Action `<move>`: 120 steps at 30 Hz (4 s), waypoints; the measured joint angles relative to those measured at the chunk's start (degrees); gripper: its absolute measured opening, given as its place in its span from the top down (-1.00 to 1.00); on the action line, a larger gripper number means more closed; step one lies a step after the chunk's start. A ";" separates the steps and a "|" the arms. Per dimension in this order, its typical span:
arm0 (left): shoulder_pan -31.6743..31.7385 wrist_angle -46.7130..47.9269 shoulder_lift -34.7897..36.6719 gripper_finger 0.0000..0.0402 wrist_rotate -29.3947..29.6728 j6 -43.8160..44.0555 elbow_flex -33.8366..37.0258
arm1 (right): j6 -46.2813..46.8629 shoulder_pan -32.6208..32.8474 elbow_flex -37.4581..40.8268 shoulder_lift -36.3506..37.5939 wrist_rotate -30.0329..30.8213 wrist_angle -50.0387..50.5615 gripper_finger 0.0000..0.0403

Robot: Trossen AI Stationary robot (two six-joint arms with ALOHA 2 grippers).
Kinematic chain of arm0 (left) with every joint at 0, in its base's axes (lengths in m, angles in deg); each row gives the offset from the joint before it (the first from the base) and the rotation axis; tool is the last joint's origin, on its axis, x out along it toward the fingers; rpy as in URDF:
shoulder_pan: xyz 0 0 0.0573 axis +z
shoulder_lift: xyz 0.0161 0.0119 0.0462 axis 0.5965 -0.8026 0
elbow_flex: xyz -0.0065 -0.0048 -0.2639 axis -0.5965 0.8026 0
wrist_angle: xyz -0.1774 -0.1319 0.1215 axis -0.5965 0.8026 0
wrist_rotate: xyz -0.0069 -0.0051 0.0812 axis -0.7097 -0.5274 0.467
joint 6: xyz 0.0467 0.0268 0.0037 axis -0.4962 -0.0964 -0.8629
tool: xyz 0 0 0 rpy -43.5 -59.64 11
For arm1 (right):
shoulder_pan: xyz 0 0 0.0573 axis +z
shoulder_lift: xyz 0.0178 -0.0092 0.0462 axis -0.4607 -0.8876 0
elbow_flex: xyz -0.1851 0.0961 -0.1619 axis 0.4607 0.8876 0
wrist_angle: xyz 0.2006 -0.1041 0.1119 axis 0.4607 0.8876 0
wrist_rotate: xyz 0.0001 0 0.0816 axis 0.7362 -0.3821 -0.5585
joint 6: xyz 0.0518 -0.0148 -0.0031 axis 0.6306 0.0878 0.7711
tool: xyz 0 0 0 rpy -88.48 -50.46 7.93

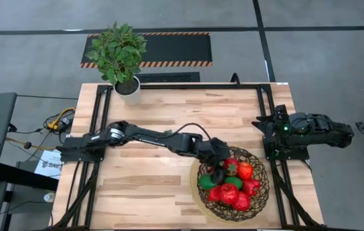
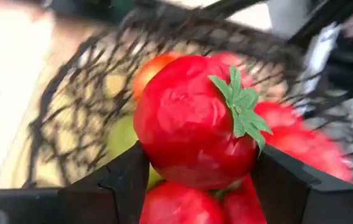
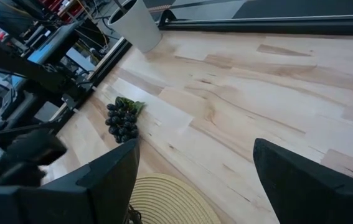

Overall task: Build produce basket
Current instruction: Put the red tomato into the black wire basket, then put the black grapes into the black wire basket

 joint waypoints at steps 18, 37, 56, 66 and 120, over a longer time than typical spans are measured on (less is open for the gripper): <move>1.23 22.92 0.40 -0.77 6.83 0.29 -8.13 | -0.02 0.00 0.00 0.00 0.03 0.03 -0.66; 8.69 55.06 2.06 -0.78 13.00 -15.28 -7.49 | -0.02 0.00 0.00 0.00 0.05 0.03 -0.66; 12.28 45.06 1.88 -0.78 8.80 -22.34 13.88 | -0.04 0.00 0.00 0.00 0.05 0.03 -0.66; 12.68 41.80 1.88 -0.43 11.98 -21.12 16.41 | -0.04 0.00 0.00 0.00 0.05 0.03 -0.66; -3.70 0.16 12.02 0.49 13.86 -7.85 -9.26 | 0.04 -0.09 0.04 -0.02 0.10 0.16 -0.66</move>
